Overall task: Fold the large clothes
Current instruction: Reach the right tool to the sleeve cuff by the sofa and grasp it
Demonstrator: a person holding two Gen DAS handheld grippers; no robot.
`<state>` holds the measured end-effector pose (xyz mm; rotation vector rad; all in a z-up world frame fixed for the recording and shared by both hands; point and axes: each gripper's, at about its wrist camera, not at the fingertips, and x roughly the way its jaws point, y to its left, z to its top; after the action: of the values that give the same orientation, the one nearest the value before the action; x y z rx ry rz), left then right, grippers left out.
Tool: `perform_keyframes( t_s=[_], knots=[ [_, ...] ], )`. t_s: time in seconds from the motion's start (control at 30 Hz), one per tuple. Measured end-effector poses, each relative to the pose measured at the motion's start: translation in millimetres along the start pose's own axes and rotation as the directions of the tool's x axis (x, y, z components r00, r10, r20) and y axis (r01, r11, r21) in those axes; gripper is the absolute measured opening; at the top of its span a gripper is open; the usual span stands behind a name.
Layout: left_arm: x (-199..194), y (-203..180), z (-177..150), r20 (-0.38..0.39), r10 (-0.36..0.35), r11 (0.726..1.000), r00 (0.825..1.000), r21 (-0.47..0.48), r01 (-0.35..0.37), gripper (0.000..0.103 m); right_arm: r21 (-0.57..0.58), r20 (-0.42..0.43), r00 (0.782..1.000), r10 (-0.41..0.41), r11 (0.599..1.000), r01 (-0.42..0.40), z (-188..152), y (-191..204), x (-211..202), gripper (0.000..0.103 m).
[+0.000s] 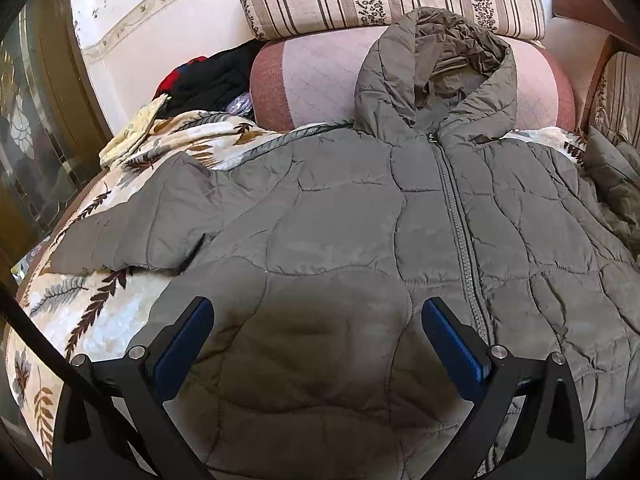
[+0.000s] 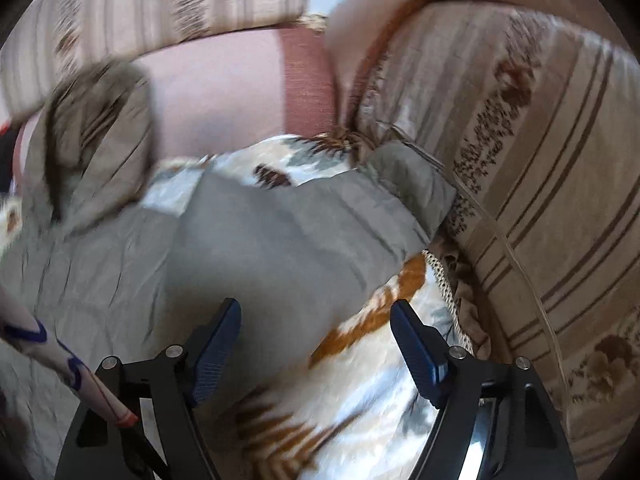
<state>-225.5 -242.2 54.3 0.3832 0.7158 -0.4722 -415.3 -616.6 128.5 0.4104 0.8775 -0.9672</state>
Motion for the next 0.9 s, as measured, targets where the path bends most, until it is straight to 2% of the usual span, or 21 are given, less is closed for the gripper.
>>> perform_keyframes(
  t_s=[0.13, 0.27, 0.47, 0.63, 0.7, 0.83, 0.9],
  knots=[
    [2, 0, 0, -0.002, -0.003, 1.0, 1.0, -0.006, 0.003, 0.103, 0.121, -0.022, 1.0, 0.007, 0.993, -0.004, 18, -44, 26, 0.08],
    [2, 0, 1, 0.0, -0.001, 1.0, 1.0, -0.001, 0.001, 0.103, 0.219, -0.027, 0.999, -0.025, 0.975, 0.03, 31, -80, 53, 0.08],
    [5, 1, 4, -0.004, -0.014, 1.0, 1.0, -0.004, 0.014, 0.103, 0.292, -0.048, 0.997, -0.06, 0.954, 0.071, 39, -98, 86, 0.08],
    [4, 4, 4, -0.003, -0.072, 0.997, 0.997, -0.035, 0.072, 0.103, 0.271, -0.05, 0.991, -0.125, 0.953, 0.134, 46, -100, 107, 0.08],
    [2, 4, 4, 0.003, -0.097, 0.994, 0.995, -0.045, 0.097, 0.103, 0.264, -0.055, 0.988, -0.146, 0.952, 0.155, 50, -101, 115, 0.078],
    [1, 1, 3, 0.011, -0.1, 0.994, 0.995, -0.036, 0.101, 0.103, 0.273, -0.057, 0.986, -0.157, 0.948, 0.166, 54, -109, 127, 0.07],
    [2, 0, 3, 0.009, -0.096, 0.995, 0.995, -0.031, 0.096, 0.103, 0.268, -0.057, 0.985, -0.164, 0.948, 0.173, 56, -110, 132, 0.058]
  ],
)
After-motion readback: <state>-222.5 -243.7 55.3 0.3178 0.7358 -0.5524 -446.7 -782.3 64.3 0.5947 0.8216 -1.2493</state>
